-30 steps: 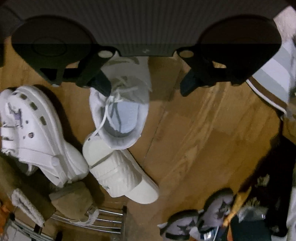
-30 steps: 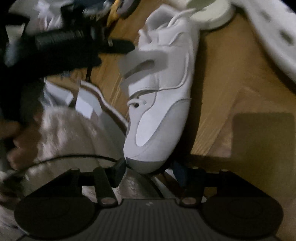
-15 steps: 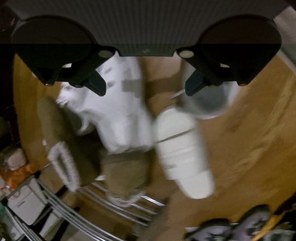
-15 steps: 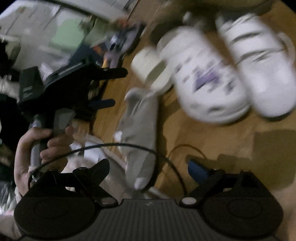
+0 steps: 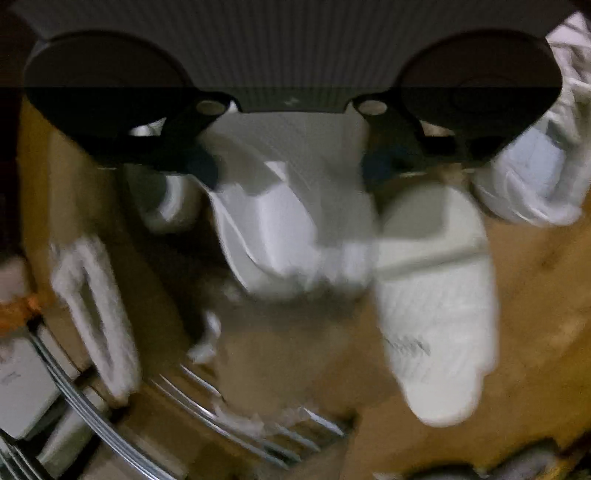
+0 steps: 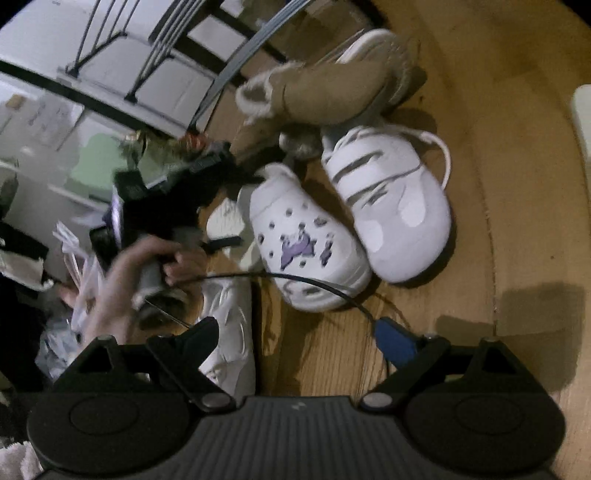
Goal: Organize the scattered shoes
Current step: 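Grasp the white clog with the purple charm with the right gripper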
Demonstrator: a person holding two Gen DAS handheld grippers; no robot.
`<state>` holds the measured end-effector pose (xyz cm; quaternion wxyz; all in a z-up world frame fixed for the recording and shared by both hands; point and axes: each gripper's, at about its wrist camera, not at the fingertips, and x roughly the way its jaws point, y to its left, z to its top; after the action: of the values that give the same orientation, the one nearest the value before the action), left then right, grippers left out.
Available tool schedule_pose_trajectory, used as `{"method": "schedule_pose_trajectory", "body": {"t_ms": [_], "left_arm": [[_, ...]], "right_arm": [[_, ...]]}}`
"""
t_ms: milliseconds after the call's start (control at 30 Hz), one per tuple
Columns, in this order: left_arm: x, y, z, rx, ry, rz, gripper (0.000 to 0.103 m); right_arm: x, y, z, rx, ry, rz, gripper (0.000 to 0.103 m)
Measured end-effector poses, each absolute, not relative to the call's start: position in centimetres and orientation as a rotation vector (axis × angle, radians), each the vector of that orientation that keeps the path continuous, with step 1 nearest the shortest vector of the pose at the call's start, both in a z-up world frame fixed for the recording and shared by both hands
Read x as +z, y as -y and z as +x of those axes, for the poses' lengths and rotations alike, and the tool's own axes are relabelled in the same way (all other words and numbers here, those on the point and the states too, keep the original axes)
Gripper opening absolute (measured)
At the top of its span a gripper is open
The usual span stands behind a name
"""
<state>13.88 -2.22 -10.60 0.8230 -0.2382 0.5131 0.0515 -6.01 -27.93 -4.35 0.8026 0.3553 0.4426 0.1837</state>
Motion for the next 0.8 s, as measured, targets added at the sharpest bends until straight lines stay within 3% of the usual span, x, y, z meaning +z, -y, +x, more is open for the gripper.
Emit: {"method": "schedule_pose_trajectory", "body": {"t_ms": [33, 233, 500, 667, 767, 800], "left_arm": [[-10.8, 2.2, 13.3, 0.116, -1.093, -0.494, 0.044], [-11.5, 0.6, 11.0, 0.06, -1.109, -0.617, 0.033], [-11.1, 2.2, 7.5, -0.138, -1.2, -0.553, 0.027], [-9.3, 1.9, 5.5, -0.144, -1.157, -0.5, 0.027], [-6.9, 1.4, 4.6, -0.13, -1.119, -0.436, 0.053], [-6.1, 1.3, 4.2, -0.123, -1.109, -0.407, 0.067]], "right_arm": [[-4.2, 28.4, -6.3, 0.373, -0.93, 0.768, 0.093], [-4.0, 31.6, -7.5, 0.275, -0.845, 0.853, 0.093], [-5.0, 30.9, -6.8, 0.27, -0.91, 0.814, 0.093], [-5.3, 28.8, -6.2, 0.29, -0.972, 0.744, 0.093], [-5.3, 27.3, -5.5, 0.303, -0.998, 0.691, 0.093], [-5.3, 26.9, -5.2, 0.306, -1.006, 0.675, 0.093]]}}
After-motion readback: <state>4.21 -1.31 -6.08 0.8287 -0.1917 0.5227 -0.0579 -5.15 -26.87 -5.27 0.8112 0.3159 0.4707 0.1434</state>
